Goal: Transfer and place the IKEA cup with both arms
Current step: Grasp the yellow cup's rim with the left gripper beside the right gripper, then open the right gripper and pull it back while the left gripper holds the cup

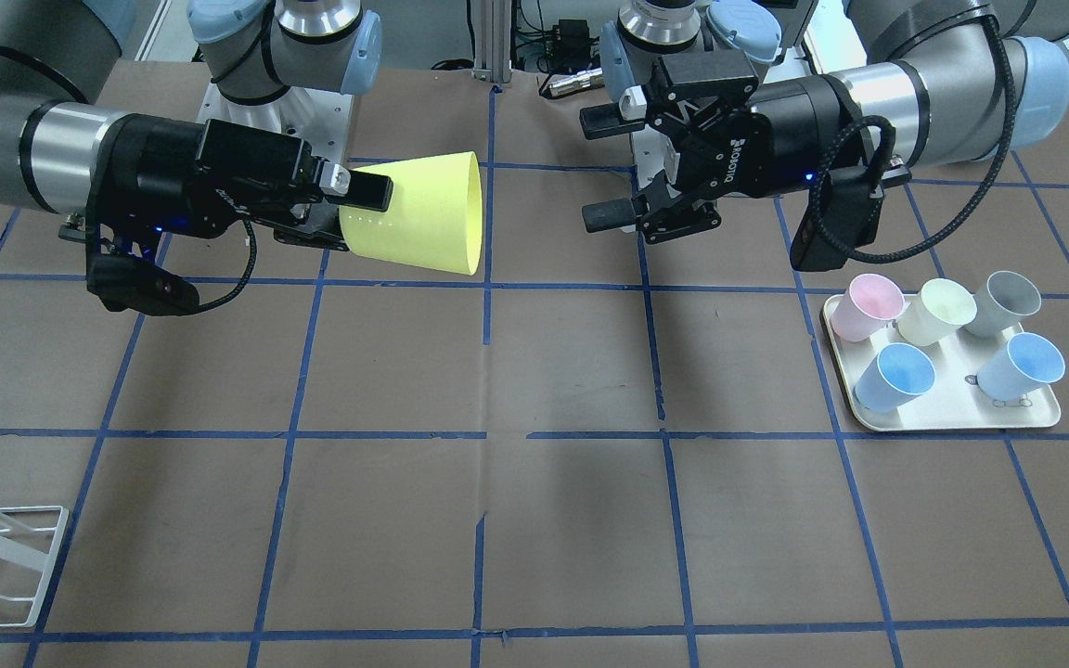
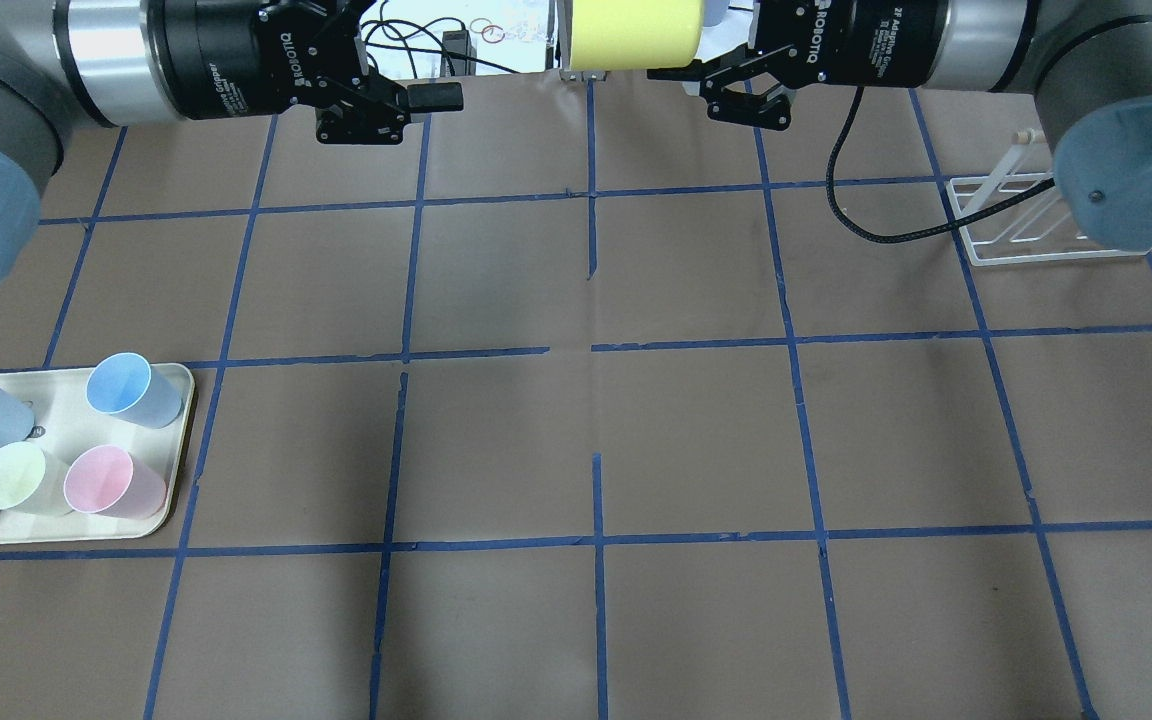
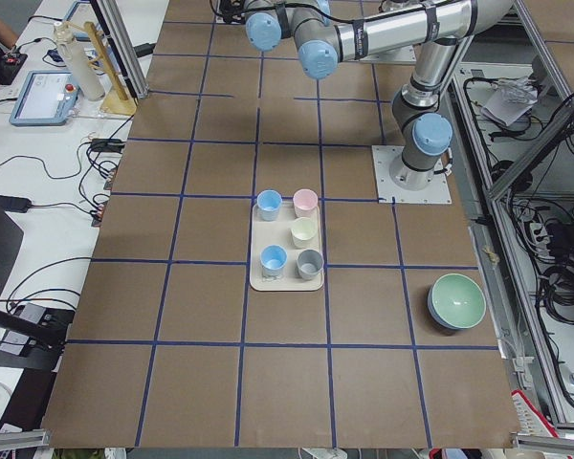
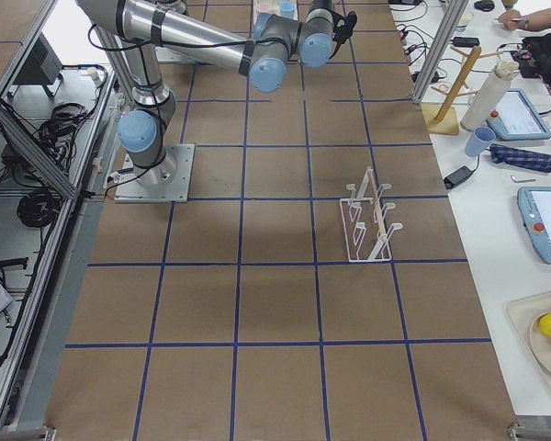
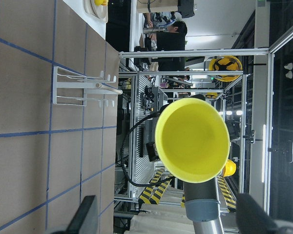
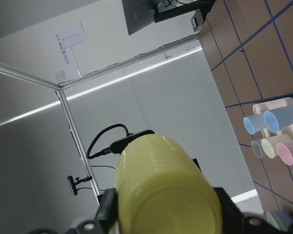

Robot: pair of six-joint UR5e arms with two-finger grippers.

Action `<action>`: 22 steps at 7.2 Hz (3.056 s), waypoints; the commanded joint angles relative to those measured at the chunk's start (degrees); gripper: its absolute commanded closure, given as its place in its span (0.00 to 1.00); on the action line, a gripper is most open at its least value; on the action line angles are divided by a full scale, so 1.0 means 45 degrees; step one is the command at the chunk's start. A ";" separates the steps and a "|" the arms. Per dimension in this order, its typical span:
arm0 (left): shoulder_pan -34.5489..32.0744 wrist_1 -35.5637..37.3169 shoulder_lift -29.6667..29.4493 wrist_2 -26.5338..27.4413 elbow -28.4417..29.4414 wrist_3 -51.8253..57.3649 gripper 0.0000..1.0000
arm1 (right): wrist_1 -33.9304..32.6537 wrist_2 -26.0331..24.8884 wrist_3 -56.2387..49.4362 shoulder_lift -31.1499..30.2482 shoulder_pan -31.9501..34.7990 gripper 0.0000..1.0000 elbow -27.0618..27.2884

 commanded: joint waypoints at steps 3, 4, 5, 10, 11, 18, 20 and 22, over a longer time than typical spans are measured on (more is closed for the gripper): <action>-0.0700 0.2284 -0.0227 -0.0114 -0.0046 -0.2304 0.00 | 0.0020 -0.0246 0.0094 0.0075 0.1098 1.00 0.0066; -0.0720 0.2286 -0.0149 -0.0055 -0.0162 -0.2387 0.00 | 0.0097 -0.0207 0.0133 0.0057 0.1119 1.00 0.0066; -0.0720 0.2286 -0.0148 -0.0035 -0.0163 -0.2446 0.06 | 0.0136 -0.0226 0.0153 0.0076 0.1119 1.00 0.0047; -0.0720 0.2287 0.0028 0.0004 -0.0163 -0.2466 0.71 | 0.0098 -0.0285 0.0640 0.0037 0.1197 1.00 -0.0031; -0.0720 0.2286 0.0008 0.0004 -0.0163 -0.2485 0.81 | 0.0078 -0.0285 0.0622 0.0037 0.1197 1.00 -0.0031; -0.0720 0.2287 0.0027 0.0043 -0.0144 -0.2505 1.00 | -0.0137 -0.0130 0.2143 0.0173 0.0829 0.00 -0.0167; -0.0527 0.2267 0.0027 0.1126 -0.0007 -0.2622 1.00 | -0.0098 -0.0478 0.2184 0.0154 -0.0825 0.00 -0.0265; 0.0367 0.2306 -0.0030 0.4381 0.0109 -0.2622 1.00 | -0.0215 -0.3378 0.2242 -0.0002 -0.1087 0.00 -0.0827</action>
